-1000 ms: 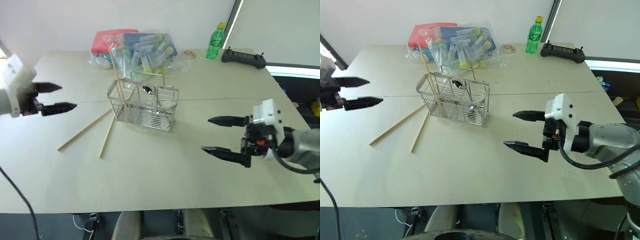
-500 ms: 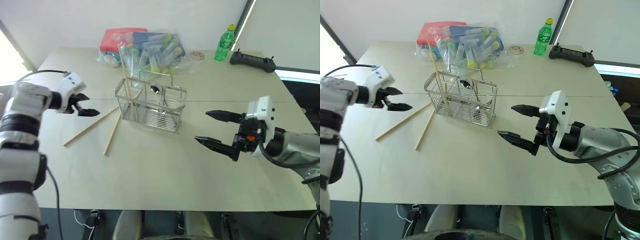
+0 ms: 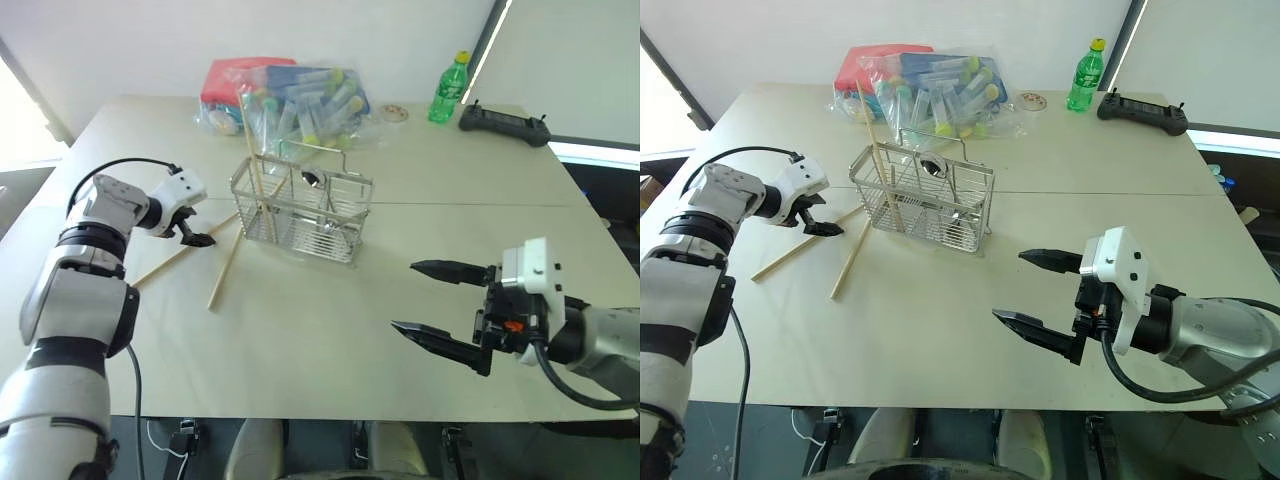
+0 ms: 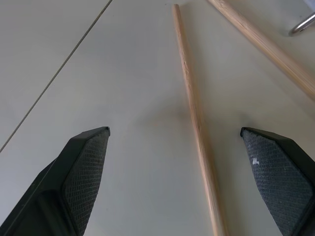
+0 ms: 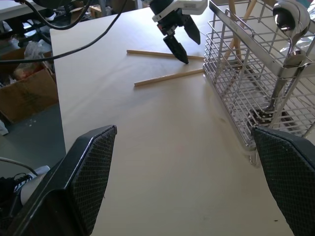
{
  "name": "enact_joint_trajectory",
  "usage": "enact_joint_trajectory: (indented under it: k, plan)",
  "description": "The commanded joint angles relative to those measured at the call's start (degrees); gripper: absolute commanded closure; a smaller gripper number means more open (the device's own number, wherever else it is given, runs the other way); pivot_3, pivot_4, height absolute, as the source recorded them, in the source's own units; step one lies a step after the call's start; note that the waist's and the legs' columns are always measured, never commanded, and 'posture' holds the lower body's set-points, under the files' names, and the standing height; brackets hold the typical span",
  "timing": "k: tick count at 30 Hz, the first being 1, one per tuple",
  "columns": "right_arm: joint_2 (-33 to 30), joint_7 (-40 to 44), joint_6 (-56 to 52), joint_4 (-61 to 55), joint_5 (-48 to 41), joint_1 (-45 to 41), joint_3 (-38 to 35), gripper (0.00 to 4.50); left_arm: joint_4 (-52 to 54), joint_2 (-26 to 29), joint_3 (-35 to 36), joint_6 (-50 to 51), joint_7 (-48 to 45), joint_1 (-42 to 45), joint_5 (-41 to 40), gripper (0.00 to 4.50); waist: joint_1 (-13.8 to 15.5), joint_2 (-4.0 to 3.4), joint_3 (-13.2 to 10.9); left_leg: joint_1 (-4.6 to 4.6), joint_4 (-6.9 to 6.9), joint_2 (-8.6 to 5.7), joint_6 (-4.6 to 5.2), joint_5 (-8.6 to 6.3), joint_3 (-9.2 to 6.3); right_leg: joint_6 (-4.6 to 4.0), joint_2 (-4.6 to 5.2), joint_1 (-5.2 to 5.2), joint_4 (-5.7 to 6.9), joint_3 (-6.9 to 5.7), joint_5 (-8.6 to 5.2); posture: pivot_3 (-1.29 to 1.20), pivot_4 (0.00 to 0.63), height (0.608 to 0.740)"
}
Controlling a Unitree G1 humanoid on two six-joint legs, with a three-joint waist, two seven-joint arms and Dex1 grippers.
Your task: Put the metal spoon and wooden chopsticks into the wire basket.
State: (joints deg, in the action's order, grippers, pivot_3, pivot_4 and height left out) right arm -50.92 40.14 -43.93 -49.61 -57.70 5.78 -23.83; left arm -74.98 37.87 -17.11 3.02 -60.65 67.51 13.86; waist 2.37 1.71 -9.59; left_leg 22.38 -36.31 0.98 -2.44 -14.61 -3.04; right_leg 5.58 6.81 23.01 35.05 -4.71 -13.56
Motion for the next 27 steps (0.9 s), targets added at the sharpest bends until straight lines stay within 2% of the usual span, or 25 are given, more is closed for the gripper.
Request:
enact_joint_trajectory:
  k: [1, 8, 14, 17, 19, 21, 22, 24, 27]
  plan:
    - [-0.5, -0.7, 1.3, -2.5, -1.8, 1.0, -2.3, 0.01, -1.0, -1.4, 0.7, -0.1, 2.7, 1.9, 1.5, 0.00, 0.1, -0.02, 0.0, 0.00, 0.00, 0.00, 0.00, 0.00, -0.01, -0.01, 0.00, 0.00, 0.00, -0.01, 0.00, 0.00, 0.150, 0.691]
    - [-2.3, 2.2, 2.3, -4.8, -1.7, 6.3, -4.2, 0.01, -2.1, -4.5, 1.0, 0.8, 5.8, 3.5, 3.3, 0.00, 0.2, -0.05, 0.0, 0.02, -0.12, 0.00, 0.00, 0.00, -0.08, 0.01, 0.02, -0.18, -0.02, -0.11, 0.02, 0.00, 0.150, 0.691]
    - [-1.9, -0.5, 2.6, -4.5, -2.5, 6.1, -4.4, 0.01, -2.7, -5.8, 1.0, 1.8, 7.1, 3.7, 5.0, 0.00, 0.1, -0.05, 0.0, -0.02, -0.16, 0.00, 0.00, 0.00, -0.09, 0.02, 0.03, -0.24, -0.02, -0.13, 0.02, 0.00, 0.150, 0.691]
    - [-2.0, -1.1, 2.7, -4.6, -3.1, 6.3, -4.5, 0.00, -2.8, -5.8, 1.7, 2.7, 6.5, 3.6, 4.9, 0.87, 0.1, -0.06, 0.0, -0.04, -0.18, 0.00, 0.00, 0.00, -0.11, 0.04, 0.03, -0.28, -0.03, -0.14, -0.03, 0.00, 0.150, 0.691]
    - [-2.1, -1.4, 2.8, -4.6, -3.4, 6.4, -4.8, 0.00, -2.8, -5.8, 2.0, 2.9, 6.4, 3.5, 4.9, 1.81, 0.0, -0.06, 0.0, -0.04, -0.20, 0.00, -0.01, 0.00, -0.11, 0.04, 0.03, -0.28, -0.03, -0.14, -0.03, 0.00, 0.150, 0.691]
    - [-2.3, -1.5, 2.9, -4.3, -3.8, 6.5, -5.2, 0.00, -2.9, -5.7, 2.2, 3.1, 6.5, 3.3, 4.9, 2.94, -0.1, -0.06, 0.0, -0.04, -0.21, 0.00, 0.00, 0.00, -0.11, 0.04, 0.03, -0.27, -0.03, -0.14, -0.02, 0.00, 0.150, 0.691]
    - [-2.4, -1.5, 2.9, -4.2, -4.0, 6.5, -5.4, 0.00, -2.8, -5.6, 2.3, 3.1, 6.5, 3.2, 4.9, 3.31, -0.1, -0.06, 0.0, -0.03, -0.21, 0.00, 0.00, 0.00, -0.11, 0.05, 0.03, -0.27, -0.03, -0.15, -0.02, 0.00, 0.150, 0.691]
    - [-2.6, -1.7, 2.9, -4.0, -4.4, 6.2, -5.5, 0.00, -2.9, -5.5, 2.6, 3.1, 6.4, 3.0, 5.0, 4.46, -0.1, -0.05, 0.0, -0.01, -0.20, 0.00, 0.00, 0.00, -0.11, 0.06, 0.03, -0.25, -0.03, -0.15, -0.01, 0.00, 0.150, 0.691]
    - [-3.0, -1.7, 2.9, -3.3, -4.7, 5.6, -5.3, 0.00, -2.9, -5.4, 3.2, 3.6, 6.5, 2.8, 4.9, 4.46, -0.1, -0.05, 0.0, 0.00, -0.20, 0.00, 0.00, 0.00, -0.11, -0.07, 0.03, -0.24, -0.03, -0.15, 0.10, 0.00, 0.150, 0.691]
